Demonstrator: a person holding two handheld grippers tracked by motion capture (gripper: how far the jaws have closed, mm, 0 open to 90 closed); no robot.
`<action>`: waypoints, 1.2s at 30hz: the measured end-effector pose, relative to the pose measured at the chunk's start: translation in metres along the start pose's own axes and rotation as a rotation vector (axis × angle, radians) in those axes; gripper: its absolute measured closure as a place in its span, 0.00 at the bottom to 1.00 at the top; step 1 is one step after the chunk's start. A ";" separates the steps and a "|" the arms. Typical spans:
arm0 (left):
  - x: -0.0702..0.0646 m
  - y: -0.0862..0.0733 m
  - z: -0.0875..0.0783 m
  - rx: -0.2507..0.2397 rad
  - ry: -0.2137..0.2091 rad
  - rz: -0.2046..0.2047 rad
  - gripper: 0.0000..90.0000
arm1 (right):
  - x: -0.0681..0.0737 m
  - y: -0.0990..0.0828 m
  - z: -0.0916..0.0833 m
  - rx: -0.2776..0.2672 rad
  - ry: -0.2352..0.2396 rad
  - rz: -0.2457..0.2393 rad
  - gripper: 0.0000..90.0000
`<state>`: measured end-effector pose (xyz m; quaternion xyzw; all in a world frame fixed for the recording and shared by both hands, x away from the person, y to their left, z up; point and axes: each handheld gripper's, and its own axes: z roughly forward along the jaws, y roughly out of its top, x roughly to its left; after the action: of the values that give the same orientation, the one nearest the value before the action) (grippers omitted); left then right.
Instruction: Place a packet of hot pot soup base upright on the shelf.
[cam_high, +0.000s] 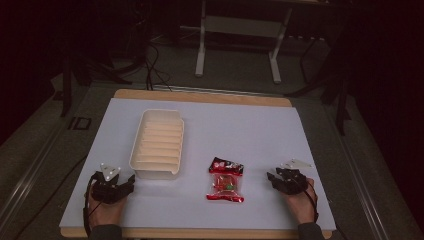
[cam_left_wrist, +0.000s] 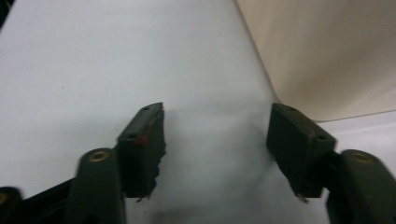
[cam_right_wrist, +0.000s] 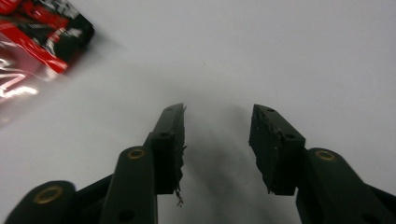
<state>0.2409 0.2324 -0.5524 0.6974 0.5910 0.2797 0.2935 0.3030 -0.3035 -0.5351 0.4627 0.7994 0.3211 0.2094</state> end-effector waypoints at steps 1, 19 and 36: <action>0.000 -0.001 -0.001 -0.011 0.004 0.004 0.51 | -0.003 0.000 -0.003 -0.014 0.020 0.018 0.65; 0.013 -0.005 -0.008 -0.100 -0.101 -0.089 0.59 | -0.010 0.023 -0.013 -0.041 0.131 0.038 0.64; 0.011 -0.005 -0.008 -0.094 -0.086 -0.078 0.58 | -0.010 0.049 -0.001 -0.002 0.195 -0.010 0.63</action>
<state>0.2338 0.2442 -0.5503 0.6706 0.5910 0.2651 0.3616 0.3368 -0.2942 -0.4991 0.4248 0.8181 0.3643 0.1326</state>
